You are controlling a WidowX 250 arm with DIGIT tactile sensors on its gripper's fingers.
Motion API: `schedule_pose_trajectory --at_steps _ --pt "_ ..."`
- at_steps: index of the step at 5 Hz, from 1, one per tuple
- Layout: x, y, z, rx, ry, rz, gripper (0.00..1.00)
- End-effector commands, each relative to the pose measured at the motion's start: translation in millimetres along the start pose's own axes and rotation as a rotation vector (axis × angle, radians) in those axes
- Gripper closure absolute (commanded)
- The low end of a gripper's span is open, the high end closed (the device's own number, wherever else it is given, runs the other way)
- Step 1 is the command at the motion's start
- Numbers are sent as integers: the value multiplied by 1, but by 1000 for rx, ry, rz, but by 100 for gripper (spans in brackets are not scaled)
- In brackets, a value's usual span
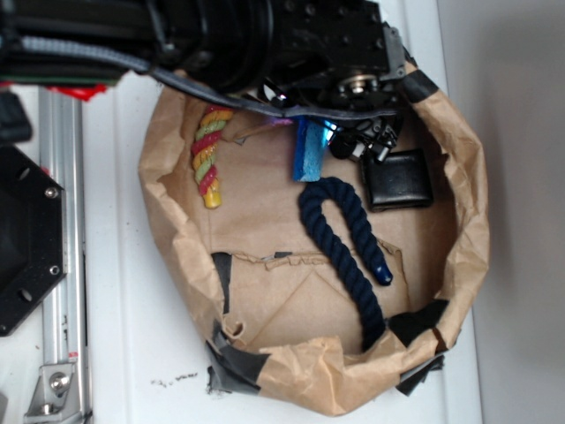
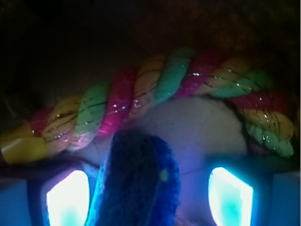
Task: Grab the blue sponge.
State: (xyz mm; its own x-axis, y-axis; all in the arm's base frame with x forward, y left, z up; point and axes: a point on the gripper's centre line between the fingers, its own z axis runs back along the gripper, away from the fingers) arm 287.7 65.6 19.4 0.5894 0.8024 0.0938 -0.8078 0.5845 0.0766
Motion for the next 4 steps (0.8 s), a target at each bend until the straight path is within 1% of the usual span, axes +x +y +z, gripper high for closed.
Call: schedule_pose_trajectory --at_steps 1,2,3,4 --pt "-8 -9 -18 -81 177 -101 0" --pt "-22 -5 -18 -138 258 -36 100" --pt "-27 -9 -10 -111 226 -80 100" --pt "-27 -10 -8 -101 216 -81 100"
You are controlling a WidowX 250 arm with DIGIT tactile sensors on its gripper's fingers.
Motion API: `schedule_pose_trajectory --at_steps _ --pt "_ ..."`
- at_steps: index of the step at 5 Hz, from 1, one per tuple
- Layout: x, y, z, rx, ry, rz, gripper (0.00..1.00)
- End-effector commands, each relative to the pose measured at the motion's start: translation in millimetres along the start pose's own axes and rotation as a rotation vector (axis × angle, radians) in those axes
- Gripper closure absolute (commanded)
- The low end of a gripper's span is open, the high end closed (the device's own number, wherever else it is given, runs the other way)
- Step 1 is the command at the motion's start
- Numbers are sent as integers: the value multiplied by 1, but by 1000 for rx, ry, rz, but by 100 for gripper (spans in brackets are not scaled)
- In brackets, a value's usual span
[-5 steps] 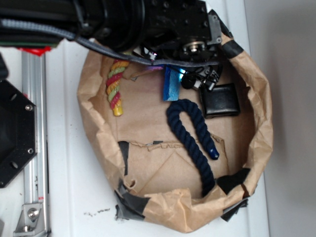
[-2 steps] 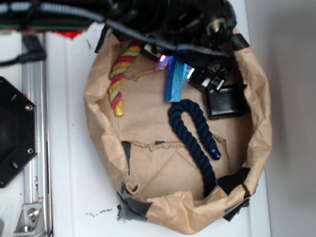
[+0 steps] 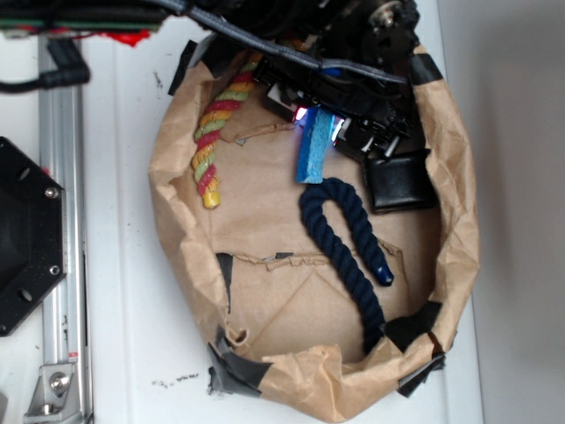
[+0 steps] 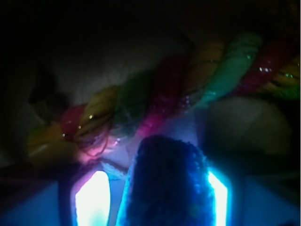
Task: Grab the blue sponge.
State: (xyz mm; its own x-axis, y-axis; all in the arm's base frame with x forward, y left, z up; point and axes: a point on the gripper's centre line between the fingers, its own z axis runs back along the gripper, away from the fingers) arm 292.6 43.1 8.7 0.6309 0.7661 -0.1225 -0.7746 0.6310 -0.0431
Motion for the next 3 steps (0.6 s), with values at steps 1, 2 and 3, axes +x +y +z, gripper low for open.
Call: schedule_pose_trajectory --at_steps 1,2,3 --pt "-10 6 -1 36 -10 -35 100" --pt "-10 3 3 23 -22 -85 100" --pt "-13 -4 51 -19 -202 -337 100"
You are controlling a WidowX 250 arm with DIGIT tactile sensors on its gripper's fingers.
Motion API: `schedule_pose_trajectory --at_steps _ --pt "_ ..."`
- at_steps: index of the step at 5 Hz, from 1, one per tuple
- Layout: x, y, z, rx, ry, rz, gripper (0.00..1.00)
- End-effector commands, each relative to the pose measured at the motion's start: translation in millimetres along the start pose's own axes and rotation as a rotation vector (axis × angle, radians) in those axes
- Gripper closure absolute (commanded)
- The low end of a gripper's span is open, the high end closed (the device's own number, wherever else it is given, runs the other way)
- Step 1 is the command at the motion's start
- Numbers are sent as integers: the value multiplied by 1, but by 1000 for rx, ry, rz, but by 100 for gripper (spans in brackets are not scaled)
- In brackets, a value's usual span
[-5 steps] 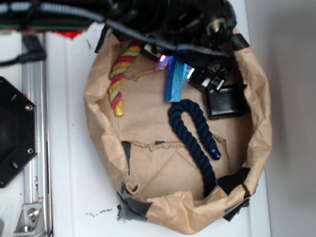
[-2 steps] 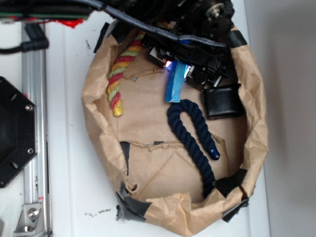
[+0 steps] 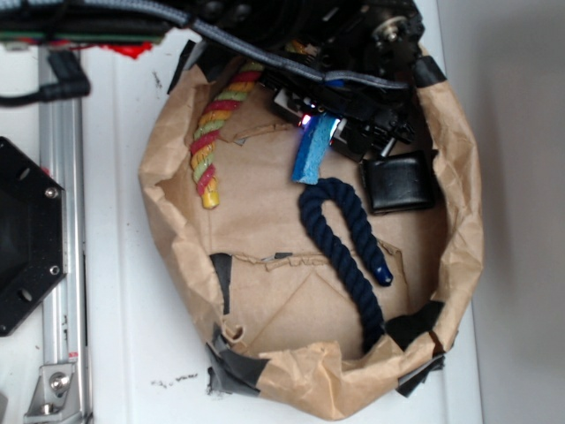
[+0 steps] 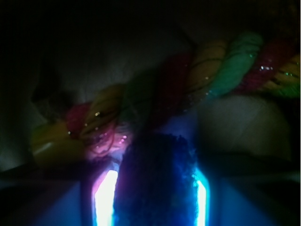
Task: Grab the blue sponge.
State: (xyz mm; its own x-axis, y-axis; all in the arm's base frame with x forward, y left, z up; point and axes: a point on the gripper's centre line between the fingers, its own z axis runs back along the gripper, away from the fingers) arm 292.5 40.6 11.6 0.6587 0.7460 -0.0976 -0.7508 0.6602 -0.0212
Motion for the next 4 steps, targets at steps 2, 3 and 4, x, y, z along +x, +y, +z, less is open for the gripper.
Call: schedule_pose_trajectory --at_steps 2,3,4 --pt "-65 -7 143 -166 -208 -740 100" --pt "-80 -15 192 -121 -181 -806 100" --pt "-74 -10 199 -146 -191 -798 100"
